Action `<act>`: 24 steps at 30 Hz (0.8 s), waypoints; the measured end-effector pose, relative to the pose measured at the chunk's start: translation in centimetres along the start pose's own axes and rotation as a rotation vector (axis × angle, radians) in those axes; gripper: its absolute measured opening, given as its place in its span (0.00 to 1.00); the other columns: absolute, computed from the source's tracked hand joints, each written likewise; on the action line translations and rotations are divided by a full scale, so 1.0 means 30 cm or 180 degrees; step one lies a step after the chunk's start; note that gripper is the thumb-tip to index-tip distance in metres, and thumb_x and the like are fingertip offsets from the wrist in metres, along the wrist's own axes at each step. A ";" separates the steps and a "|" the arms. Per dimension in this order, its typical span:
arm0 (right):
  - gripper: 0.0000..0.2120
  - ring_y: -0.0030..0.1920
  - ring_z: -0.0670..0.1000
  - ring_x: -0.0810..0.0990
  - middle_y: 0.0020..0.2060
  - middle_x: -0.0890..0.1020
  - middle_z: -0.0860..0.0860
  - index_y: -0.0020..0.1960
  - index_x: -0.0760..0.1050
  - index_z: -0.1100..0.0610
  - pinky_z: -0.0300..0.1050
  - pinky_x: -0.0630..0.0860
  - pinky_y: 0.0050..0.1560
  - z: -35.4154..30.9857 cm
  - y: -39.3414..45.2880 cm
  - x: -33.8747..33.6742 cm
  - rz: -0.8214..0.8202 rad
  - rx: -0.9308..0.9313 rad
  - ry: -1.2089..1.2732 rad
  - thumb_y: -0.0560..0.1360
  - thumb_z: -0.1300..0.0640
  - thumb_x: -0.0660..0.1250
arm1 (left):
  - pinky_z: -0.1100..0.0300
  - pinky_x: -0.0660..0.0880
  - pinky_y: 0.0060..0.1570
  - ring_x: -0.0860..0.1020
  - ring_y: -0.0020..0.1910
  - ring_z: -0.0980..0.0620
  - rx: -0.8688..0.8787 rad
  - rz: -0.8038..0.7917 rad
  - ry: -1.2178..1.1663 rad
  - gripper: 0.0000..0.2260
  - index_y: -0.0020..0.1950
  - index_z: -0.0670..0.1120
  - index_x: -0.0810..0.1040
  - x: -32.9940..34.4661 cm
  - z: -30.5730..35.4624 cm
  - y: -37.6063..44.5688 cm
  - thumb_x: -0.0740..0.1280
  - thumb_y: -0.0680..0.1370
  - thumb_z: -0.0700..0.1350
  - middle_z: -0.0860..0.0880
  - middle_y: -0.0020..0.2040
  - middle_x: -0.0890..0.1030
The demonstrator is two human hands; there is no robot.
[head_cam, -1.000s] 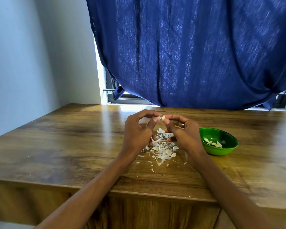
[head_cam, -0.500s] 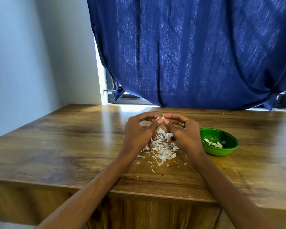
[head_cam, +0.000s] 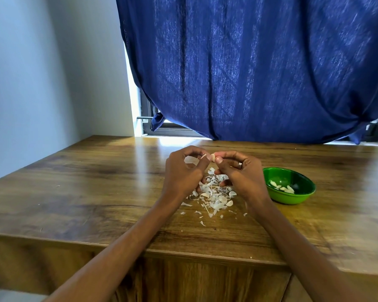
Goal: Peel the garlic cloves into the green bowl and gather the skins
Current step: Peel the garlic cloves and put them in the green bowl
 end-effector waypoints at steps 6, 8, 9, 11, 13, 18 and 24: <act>0.08 0.41 0.45 0.86 0.44 0.87 0.46 0.54 0.83 0.52 0.43 0.81 0.35 0.004 0.000 0.010 -0.0089 0.0106 0.0083 0.77 0.60 0.72 | 0.61 0.71 0.21 0.79 0.23 0.51 0.0099 -0.0036 0.0187 0.03 0.49 0.44 0.82 0.008 0.003 -0.001 0.73 0.79 0.43 0.49 0.37 0.81; 0.08 0.40 0.43 0.85 0.44 0.87 0.44 0.54 0.83 0.49 0.42 0.80 0.35 0.005 -0.001 0.012 -0.0103 0.0132 0.0066 0.77 0.60 0.72 | 0.62 0.71 0.21 0.78 0.22 0.52 0.0161 -0.0049 0.0209 0.02 0.48 0.45 0.81 0.010 0.010 -0.003 0.72 0.80 0.43 0.52 0.35 0.80; 0.08 0.39 0.42 0.85 0.44 0.87 0.43 0.53 0.84 0.48 0.42 0.80 0.35 0.005 -0.002 0.014 -0.0113 0.0137 0.0056 0.77 0.60 0.72 | 0.62 0.70 0.21 0.77 0.22 0.53 0.0190 -0.0058 0.0235 0.02 0.47 0.46 0.81 0.012 0.013 -0.005 0.72 0.80 0.42 0.53 0.34 0.79; 0.09 0.39 0.40 0.84 0.44 0.87 0.42 0.52 0.84 0.46 0.41 0.80 0.34 0.002 -0.004 0.017 -0.0138 0.0110 0.0031 0.77 0.59 0.71 | 0.62 0.70 0.22 0.76 0.22 0.55 0.0260 -0.0072 0.0333 0.03 0.47 0.47 0.80 0.015 0.016 -0.006 0.71 0.81 0.43 0.53 0.33 0.78; 0.09 0.39 0.40 0.84 0.44 0.87 0.42 0.52 0.84 0.46 0.40 0.79 0.33 -0.003 -0.006 0.020 -0.0159 0.0078 0.0014 0.78 0.59 0.71 | 0.62 0.71 0.23 0.77 0.24 0.53 0.0321 -0.0100 0.0385 0.02 0.49 0.46 0.80 0.020 0.019 -0.005 0.71 0.81 0.44 0.52 0.35 0.78; 0.09 0.38 0.40 0.83 0.42 0.86 0.41 0.51 0.84 0.46 0.40 0.79 0.33 -0.004 -0.005 0.015 -0.0105 0.0099 0.0037 0.78 0.59 0.71 | 0.64 0.71 0.21 0.78 0.23 0.55 0.0233 -0.0155 0.0233 0.04 0.52 0.43 0.80 0.026 0.020 -0.009 0.70 0.81 0.43 0.49 0.42 0.80; 0.09 0.38 0.40 0.83 0.44 0.86 0.40 0.53 0.84 0.47 0.40 0.79 0.32 0.002 -0.003 0.005 -0.0034 0.0117 0.0060 0.78 0.59 0.71 | 0.63 0.70 0.21 0.78 0.24 0.53 0.0334 -0.0175 0.0168 0.03 0.51 0.43 0.79 0.027 0.034 -0.011 0.70 0.81 0.42 0.51 0.45 0.81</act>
Point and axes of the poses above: each hand's wrist, its own y-axis towards the middle knuckle, its own x-axis out of the palm, z = x × y, the point moved 10 cm from there along y, towards the middle knuckle
